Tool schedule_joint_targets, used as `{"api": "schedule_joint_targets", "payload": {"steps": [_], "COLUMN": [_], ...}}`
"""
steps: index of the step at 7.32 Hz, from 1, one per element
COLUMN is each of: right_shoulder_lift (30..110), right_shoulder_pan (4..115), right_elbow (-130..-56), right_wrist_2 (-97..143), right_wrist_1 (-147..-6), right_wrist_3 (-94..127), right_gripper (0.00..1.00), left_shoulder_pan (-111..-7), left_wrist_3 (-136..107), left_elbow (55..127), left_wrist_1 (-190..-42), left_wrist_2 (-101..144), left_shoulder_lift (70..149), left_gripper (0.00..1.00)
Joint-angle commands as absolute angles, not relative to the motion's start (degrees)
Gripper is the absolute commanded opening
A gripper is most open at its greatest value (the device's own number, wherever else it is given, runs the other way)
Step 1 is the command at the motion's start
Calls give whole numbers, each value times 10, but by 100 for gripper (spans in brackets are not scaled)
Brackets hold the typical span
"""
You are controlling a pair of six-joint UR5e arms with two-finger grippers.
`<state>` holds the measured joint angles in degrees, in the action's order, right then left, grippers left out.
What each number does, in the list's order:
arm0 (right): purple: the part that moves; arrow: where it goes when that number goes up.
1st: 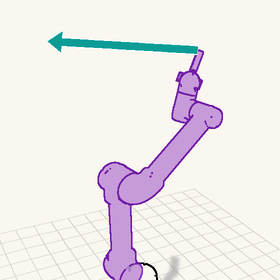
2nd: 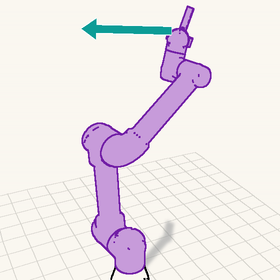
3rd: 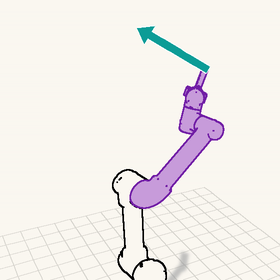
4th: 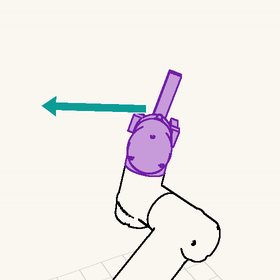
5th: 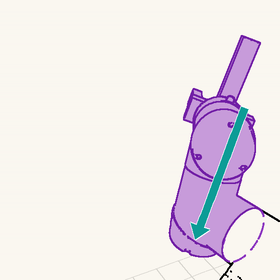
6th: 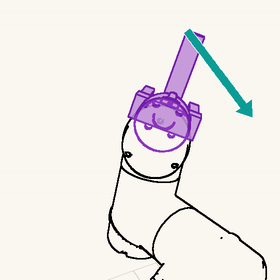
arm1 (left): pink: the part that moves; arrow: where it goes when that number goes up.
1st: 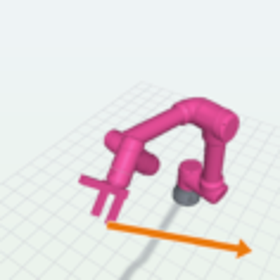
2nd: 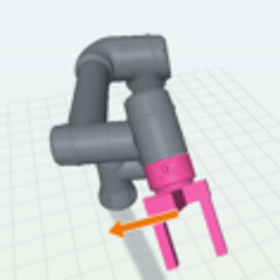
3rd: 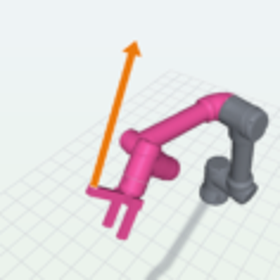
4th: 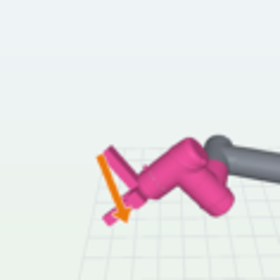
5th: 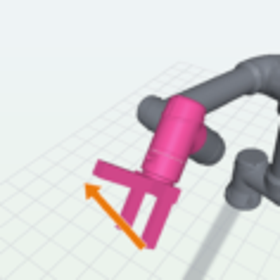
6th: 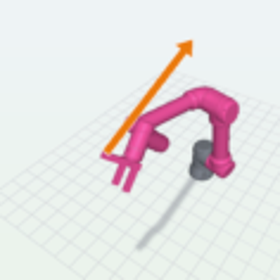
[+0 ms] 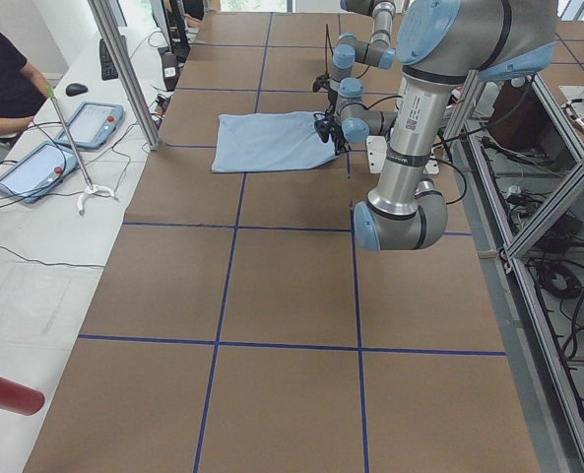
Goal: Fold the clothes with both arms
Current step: 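Grasp both near corners with the left and right grippers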
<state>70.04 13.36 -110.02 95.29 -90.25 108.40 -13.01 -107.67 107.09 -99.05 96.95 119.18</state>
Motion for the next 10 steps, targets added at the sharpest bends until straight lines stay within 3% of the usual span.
{"api": "schedule_joint_targets", "payload": {"steps": [1, 6, 10], "right_shoulder_lift": [697, 694, 698], "right_shoulder_pan": [135, 149, 131], "right_elbow": [-1102, -1137, -1183], "right_wrist_2": [956, 968, 974], "right_wrist_1": [-902, -902, -897], "right_wrist_3": [1084, 1087, 1086], "right_gripper": [0, 0, 0], "left_shoulder_pan": [-130, -130, -125], "left_wrist_3": [-1077, -1054, -1016], "left_elbow": [1071, 1077, 1200], "left_wrist_1": [-991, -986, -859], "left_wrist_2": [969, 973, 974], "left_shoulder_lift": [1192, 1189, 1169], "left_gripper": [0, 0, 0]}}
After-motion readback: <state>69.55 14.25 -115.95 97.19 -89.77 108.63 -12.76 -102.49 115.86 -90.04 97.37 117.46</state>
